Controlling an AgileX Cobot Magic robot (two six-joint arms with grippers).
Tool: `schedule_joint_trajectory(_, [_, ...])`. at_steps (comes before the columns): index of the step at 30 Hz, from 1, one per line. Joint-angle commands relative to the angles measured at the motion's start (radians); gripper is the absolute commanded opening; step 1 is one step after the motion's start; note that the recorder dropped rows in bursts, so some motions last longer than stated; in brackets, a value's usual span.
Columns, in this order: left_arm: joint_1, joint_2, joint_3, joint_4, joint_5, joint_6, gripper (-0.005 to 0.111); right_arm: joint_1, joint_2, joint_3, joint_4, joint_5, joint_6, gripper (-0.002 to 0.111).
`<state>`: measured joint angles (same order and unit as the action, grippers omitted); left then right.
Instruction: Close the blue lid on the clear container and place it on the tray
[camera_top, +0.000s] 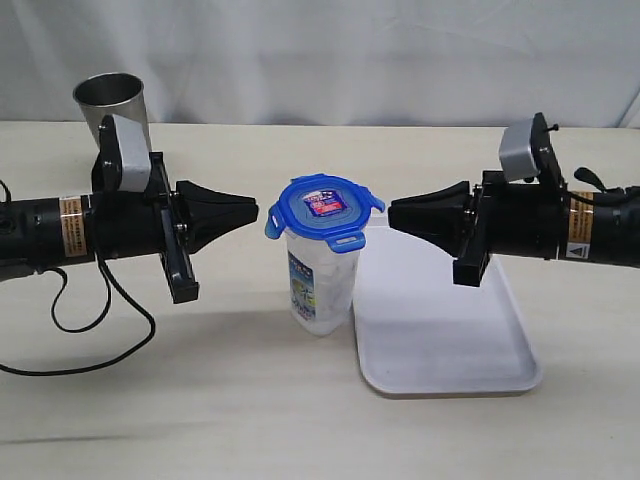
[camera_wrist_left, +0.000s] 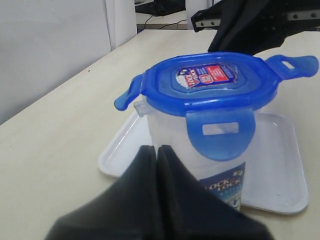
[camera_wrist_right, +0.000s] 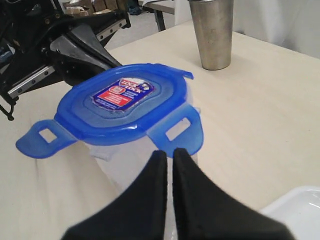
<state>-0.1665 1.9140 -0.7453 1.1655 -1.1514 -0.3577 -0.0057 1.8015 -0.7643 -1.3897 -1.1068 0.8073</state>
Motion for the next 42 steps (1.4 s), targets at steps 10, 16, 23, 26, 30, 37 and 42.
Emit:
schedule_joint_trajectory(10, [-0.047, 0.014, -0.016, -0.078, 0.015, 0.022, 0.0, -0.006, -0.001, -0.004, -0.054, -0.011, 0.013, 0.004])
schedule_joint_trajectory(16, [-0.049, 0.014, -0.016, -0.078, 0.037, 0.022, 0.0, -0.006, -0.001, -0.004, -0.068, -0.064, 0.009, 0.004])
schedule_joint_trajectory(23, [-0.049, 0.014, -0.016, -0.078, -0.008, 0.018, 0.0, -0.006, -0.001, -0.004, 0.0, -0.067, -0.053, 0.004])
schedule_joint_trajectory(26, [-0.049, 0.014, -0.016, -0.076, -0.012, 0.009, 0.0, -0.006, -0.001, -0.004, 0.006, -0.031, -0.058, 0.004])
schedule_joint_trajectory(30, [-0.049, 0.014, -0.016, -0.055, -0.014, -0.01, 0.0, -0.006, 0.018, -0.011, 0.015, -0.025, -0.06, 0.004])
schedule_joint_trajectory(37, [-0.051, 0.014, -0.016, -0.035, -0.021, -0.017, 0.0, -0.003, 0.076, -0.05, 0.021, -0.024, -0.041, 0.004])
schedule_joint_trajectory(42, [-0.05, 0.012, -0.016, -0.007, -0.029, -0.024, 0.0, -0.003, 0.077, -0.05, 0.044, -0.024, -0.063, 0.004])
